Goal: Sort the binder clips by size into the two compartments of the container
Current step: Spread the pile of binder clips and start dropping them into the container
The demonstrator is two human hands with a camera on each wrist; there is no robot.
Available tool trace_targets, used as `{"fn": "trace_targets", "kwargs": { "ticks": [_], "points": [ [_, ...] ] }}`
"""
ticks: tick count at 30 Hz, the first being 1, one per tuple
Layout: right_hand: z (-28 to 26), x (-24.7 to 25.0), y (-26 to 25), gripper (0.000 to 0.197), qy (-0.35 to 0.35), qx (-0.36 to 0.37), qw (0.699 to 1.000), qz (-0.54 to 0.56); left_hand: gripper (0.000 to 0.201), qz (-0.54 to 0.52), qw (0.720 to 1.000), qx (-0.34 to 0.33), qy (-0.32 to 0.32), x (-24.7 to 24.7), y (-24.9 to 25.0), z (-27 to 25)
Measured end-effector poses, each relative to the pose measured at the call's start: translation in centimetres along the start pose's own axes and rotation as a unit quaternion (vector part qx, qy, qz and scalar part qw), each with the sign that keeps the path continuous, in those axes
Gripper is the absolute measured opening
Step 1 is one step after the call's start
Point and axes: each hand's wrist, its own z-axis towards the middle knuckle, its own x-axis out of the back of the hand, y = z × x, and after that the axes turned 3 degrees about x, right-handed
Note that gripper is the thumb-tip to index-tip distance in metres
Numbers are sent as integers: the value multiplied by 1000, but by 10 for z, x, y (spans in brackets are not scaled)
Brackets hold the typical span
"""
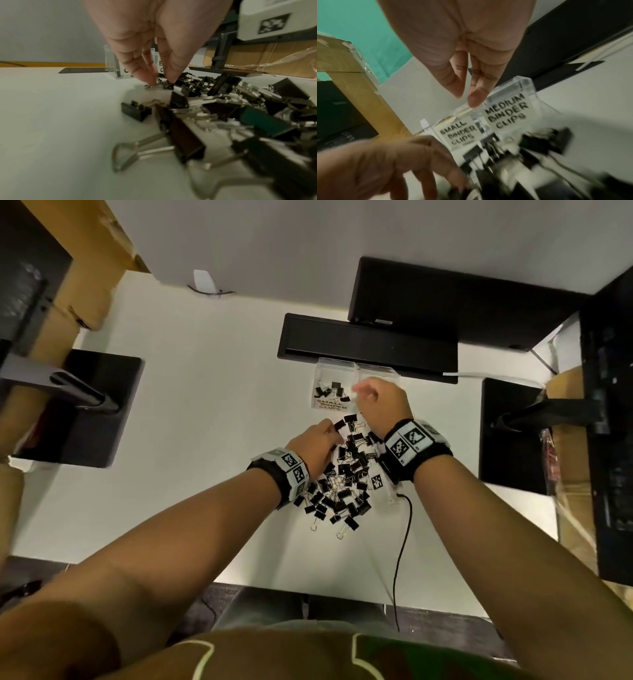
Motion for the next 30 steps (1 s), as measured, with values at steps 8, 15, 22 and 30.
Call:
{"fn": "trace_targets", "kwargs": {
  "ticks": [8,15,22,30],
  "points": [
    [-54,-24,43,14,-100,-57,991,-66,25,42,998,49,-1,11,-14,-3],
    [-58,-20,43,6,-80,-35,994,-66,31,9,998,55,8,3,2,9],
    [-32,-31,39,24,-69,-20,990,-121,19,3,998,59,-3,-6,0,8],
    [-32,-45,35,17,-69,-31,992,-103,14,-93,992,87,17,8,-1,3]
  ]
}}
